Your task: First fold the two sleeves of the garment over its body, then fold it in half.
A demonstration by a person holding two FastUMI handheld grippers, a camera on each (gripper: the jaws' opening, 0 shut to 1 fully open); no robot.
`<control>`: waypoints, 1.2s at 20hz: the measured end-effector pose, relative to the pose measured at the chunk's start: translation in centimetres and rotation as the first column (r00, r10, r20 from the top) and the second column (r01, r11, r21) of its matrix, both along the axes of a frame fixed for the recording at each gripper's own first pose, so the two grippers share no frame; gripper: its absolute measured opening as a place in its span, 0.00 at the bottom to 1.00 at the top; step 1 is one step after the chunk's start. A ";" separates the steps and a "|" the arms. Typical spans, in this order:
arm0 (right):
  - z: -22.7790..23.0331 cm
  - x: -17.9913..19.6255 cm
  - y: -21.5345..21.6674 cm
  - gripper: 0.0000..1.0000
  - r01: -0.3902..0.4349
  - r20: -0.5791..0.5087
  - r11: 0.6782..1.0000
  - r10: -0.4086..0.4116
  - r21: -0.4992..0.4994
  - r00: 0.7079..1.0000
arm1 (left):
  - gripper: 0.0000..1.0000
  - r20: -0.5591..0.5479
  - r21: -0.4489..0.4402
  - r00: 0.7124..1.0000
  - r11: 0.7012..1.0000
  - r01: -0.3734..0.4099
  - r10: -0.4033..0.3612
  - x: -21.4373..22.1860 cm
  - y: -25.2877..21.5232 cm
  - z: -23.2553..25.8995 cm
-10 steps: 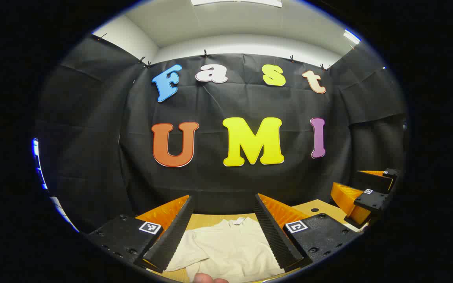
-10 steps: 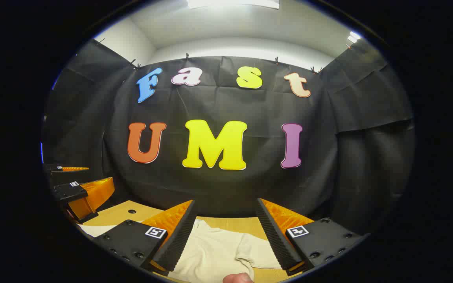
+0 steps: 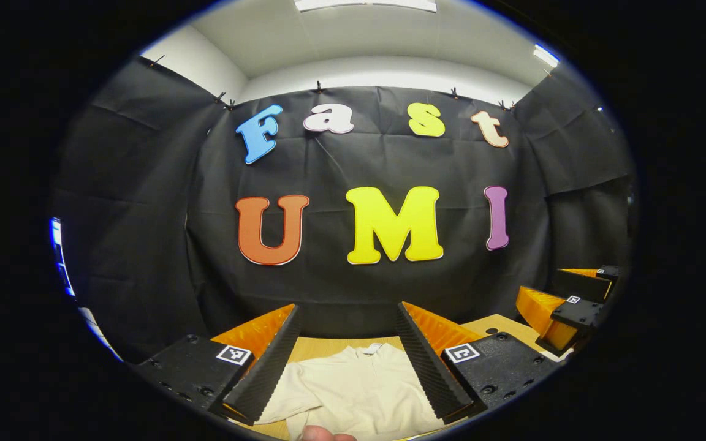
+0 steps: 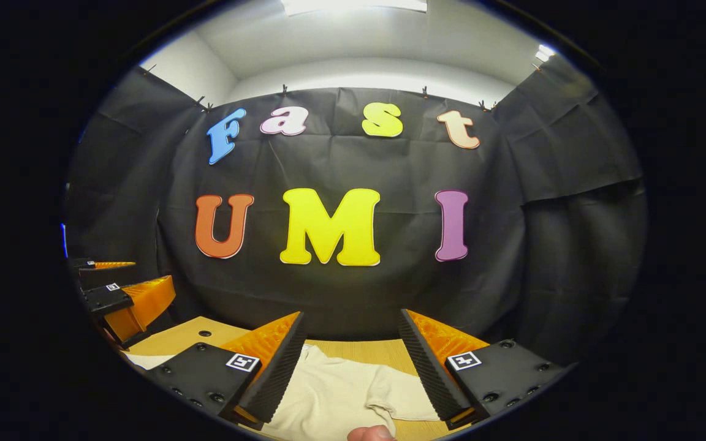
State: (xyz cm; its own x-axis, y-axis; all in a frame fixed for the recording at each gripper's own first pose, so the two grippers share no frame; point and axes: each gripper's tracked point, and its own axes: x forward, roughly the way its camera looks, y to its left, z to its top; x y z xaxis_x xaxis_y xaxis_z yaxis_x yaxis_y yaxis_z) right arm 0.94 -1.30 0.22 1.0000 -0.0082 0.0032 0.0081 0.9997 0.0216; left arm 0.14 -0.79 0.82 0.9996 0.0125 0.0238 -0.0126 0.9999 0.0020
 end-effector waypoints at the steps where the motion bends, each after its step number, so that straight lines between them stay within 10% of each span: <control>1: -0.1 0.0 -0.1 0.95 0.002 0.002 1.000 -0.002 -0.001 1.000 | 0.98 0.002 0.000 1.000 1.000 -0.003 0.003 0.1 0.0 0.0; 24: -2.7 0.2 -7.3 0.95 0.034 -0.088 0.999 -0.034 0.003 0.996 | 0.98 -0.057 0.004 0.998 1.000 0.025 -0.024 0.5 -2.5 -2.4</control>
